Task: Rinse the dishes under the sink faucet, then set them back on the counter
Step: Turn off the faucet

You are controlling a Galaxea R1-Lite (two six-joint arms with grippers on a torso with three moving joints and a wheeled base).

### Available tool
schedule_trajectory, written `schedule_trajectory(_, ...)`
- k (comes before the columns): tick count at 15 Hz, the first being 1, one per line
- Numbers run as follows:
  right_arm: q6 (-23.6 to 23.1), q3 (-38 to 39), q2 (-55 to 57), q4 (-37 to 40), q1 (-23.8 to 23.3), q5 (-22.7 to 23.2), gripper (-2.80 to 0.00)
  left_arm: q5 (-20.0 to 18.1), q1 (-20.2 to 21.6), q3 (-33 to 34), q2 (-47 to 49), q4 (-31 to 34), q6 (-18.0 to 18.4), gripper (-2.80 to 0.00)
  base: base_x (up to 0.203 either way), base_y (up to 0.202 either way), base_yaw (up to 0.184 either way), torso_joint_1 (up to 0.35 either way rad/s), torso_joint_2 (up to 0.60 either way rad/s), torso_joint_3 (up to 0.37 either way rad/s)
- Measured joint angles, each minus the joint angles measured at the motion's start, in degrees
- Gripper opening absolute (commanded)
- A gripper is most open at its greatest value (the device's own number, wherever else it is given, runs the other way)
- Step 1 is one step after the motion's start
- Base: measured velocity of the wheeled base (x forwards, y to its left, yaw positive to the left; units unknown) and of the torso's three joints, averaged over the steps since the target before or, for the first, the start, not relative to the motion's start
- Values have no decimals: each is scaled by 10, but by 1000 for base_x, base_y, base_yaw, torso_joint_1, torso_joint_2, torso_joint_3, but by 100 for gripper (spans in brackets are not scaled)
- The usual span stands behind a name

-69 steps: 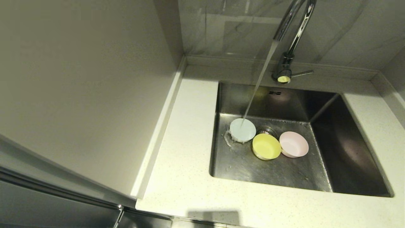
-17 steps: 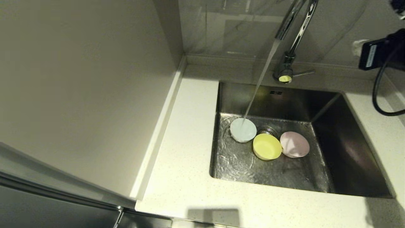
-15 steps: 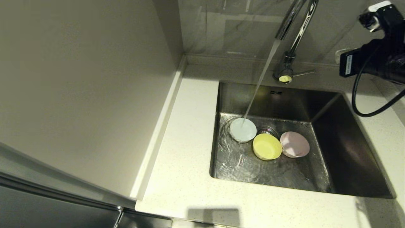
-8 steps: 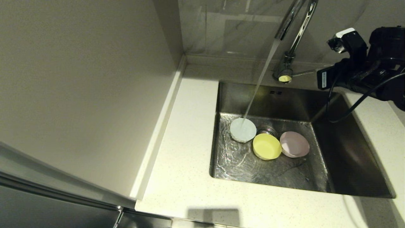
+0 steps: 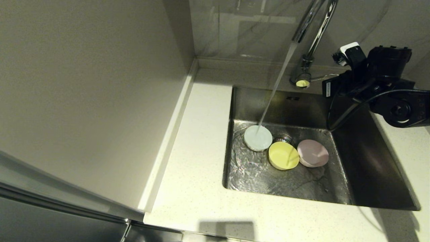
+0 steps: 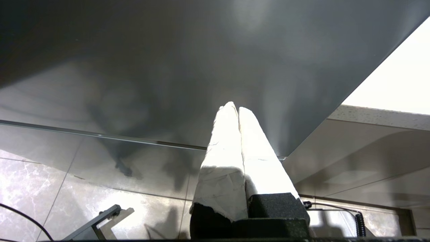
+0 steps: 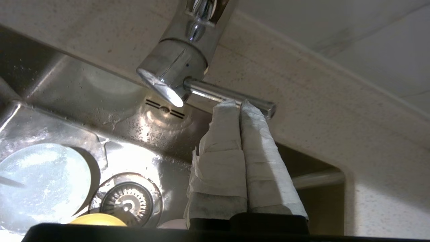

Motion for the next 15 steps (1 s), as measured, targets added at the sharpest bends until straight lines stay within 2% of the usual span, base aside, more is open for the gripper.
schedule_trajectory(4,2,-13,12,-1,0,1,-280,0,0,0,0,0,0,-280,0,0,0,0,0,0)
schedule_trajectory(10,26,-114,71,-1,0,-10,-280,0,0,0,0,0,0,-280,0,0,0,0,0,0)
schedule_trajectory(15,45,-153,96,0,-2,-16,-280,0,0,0,0,0,0,-280,0,0,0,0,0,0)
